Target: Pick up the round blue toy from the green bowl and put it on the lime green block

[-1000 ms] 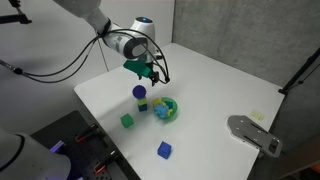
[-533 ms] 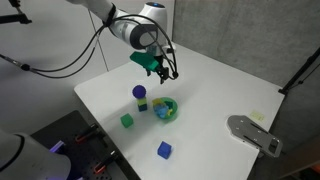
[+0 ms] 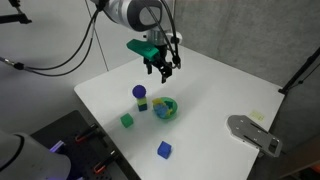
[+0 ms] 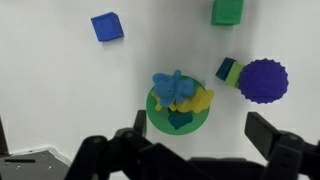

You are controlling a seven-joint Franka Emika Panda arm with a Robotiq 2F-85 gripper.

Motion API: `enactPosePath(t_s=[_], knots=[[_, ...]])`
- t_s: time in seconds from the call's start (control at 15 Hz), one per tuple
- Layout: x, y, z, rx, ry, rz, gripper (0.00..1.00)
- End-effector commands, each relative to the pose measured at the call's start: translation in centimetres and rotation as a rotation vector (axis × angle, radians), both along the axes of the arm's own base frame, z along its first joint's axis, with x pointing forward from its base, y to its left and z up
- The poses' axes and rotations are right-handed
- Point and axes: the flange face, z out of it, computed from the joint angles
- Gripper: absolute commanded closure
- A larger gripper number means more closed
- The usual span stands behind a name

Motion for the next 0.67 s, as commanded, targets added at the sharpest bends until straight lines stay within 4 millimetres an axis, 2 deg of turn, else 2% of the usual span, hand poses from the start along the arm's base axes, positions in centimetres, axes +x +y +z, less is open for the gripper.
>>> enactPosePath(t_s=[0.0,0.13,0.33,0.4,0.47,0.6], knots=[[-2.8,-0.9,4.3,-0.058,0.050,-0.053,0.00],[-3.9,-0.9,6.4,-0.050,0.088,-0.051,0.00],[-4.9,-0.7,8.0,-0.047,0.121,-0.050,0.00],[-5.0,-0.6,8.2,-0.044,0.129,-0.050,0.00],[-4.8,-0.7,7.3,-0.030,0.116,-0.040,0.00],[-4.9,-0.6,7.5,-0.030,0.117,-0.040,0.00]])
